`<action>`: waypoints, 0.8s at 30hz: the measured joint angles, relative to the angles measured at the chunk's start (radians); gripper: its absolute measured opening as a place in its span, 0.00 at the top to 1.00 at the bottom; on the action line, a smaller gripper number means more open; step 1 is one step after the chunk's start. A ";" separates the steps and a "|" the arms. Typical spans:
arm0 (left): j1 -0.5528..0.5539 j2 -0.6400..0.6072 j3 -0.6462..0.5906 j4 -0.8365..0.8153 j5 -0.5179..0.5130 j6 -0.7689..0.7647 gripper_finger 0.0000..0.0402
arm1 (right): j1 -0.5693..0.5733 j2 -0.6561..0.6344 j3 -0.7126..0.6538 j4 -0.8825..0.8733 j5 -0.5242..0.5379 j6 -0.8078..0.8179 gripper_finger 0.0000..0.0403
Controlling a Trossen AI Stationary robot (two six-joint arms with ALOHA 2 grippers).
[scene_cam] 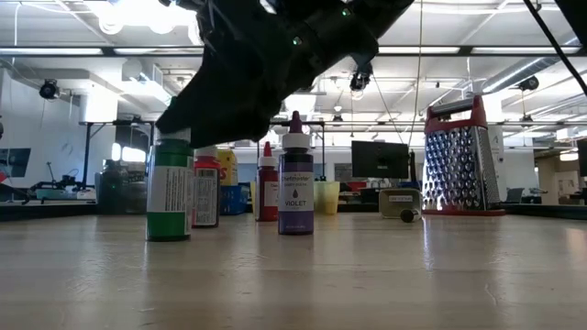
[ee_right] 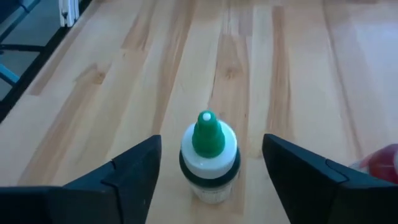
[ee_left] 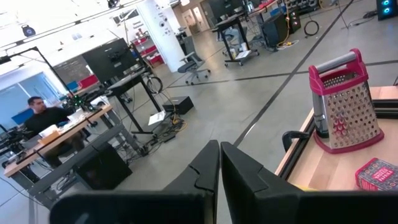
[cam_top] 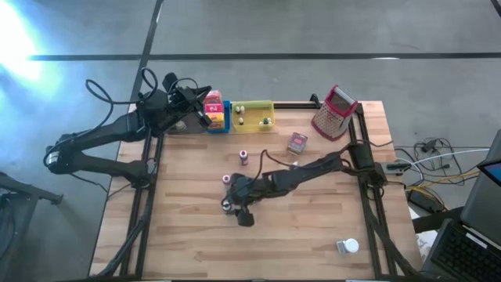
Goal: Pick & Place Kitchen Items
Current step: Move the white seasoning bottle to the center of the table
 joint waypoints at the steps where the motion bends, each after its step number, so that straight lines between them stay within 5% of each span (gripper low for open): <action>1: 0.000 0.000 0.000 0.000 0.000 0.000 0.95 | 0.001 -0.004 0.000 -0.002 0.007 0.000 0.31; 12: 0.000 0.000 0.000 -0.004 0.000 0.000 0.95 | 0.025 -0.131 -0.007 -0.207 0.116 0.003 0.31; 24: 0.000 0.000 0.000 -0.005 0.000 0.000 0.95 | 0.112 -0.413 -0.192 -0.303 0.533 0.185 0.49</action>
